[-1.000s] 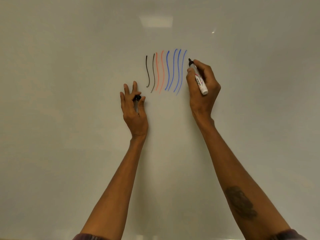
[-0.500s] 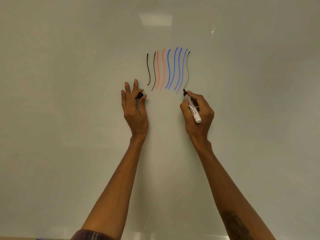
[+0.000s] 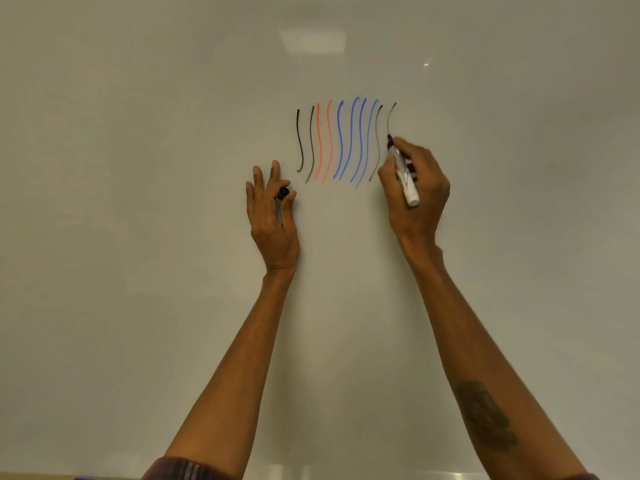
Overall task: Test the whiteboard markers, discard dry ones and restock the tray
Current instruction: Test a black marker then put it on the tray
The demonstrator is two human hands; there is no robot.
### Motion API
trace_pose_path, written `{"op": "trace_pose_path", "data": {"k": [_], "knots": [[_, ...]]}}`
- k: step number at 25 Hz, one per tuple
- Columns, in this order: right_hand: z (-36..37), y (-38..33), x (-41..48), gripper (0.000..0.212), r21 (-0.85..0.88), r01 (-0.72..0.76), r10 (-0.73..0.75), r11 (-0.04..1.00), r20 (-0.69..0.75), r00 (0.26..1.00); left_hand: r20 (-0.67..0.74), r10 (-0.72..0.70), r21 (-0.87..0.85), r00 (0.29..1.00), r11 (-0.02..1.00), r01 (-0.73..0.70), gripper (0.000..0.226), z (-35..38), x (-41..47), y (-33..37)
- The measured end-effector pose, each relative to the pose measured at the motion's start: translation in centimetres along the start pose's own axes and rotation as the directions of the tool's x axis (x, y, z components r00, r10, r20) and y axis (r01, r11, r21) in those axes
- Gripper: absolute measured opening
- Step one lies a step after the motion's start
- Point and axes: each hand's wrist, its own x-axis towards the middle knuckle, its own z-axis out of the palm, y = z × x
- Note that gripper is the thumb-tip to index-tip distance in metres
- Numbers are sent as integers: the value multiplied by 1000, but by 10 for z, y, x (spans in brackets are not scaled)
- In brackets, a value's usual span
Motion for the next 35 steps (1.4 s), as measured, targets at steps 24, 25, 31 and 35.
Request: {"op": "trace_pose_path", "data": {"k": [24,25,31,35], "knots": [[22,-69,-228,26,405,-914,595,7,733,329,104,-865,-521,491,373,767,36,-119,-86,16],[26,-73,-235,25,398,-917,594,2,737,321,114,-879,-525,462,342,780,34,-125,-92,13],[38,-87,-262,21,367,-930,602,-24,748,280,139,-906,-502,401,285,817,32,-151,-108,7],[45,-95,-272,21,360,-933,588,-26,760,276,174,-891,-448,420,308,839,30,-165,-116,7]]}}
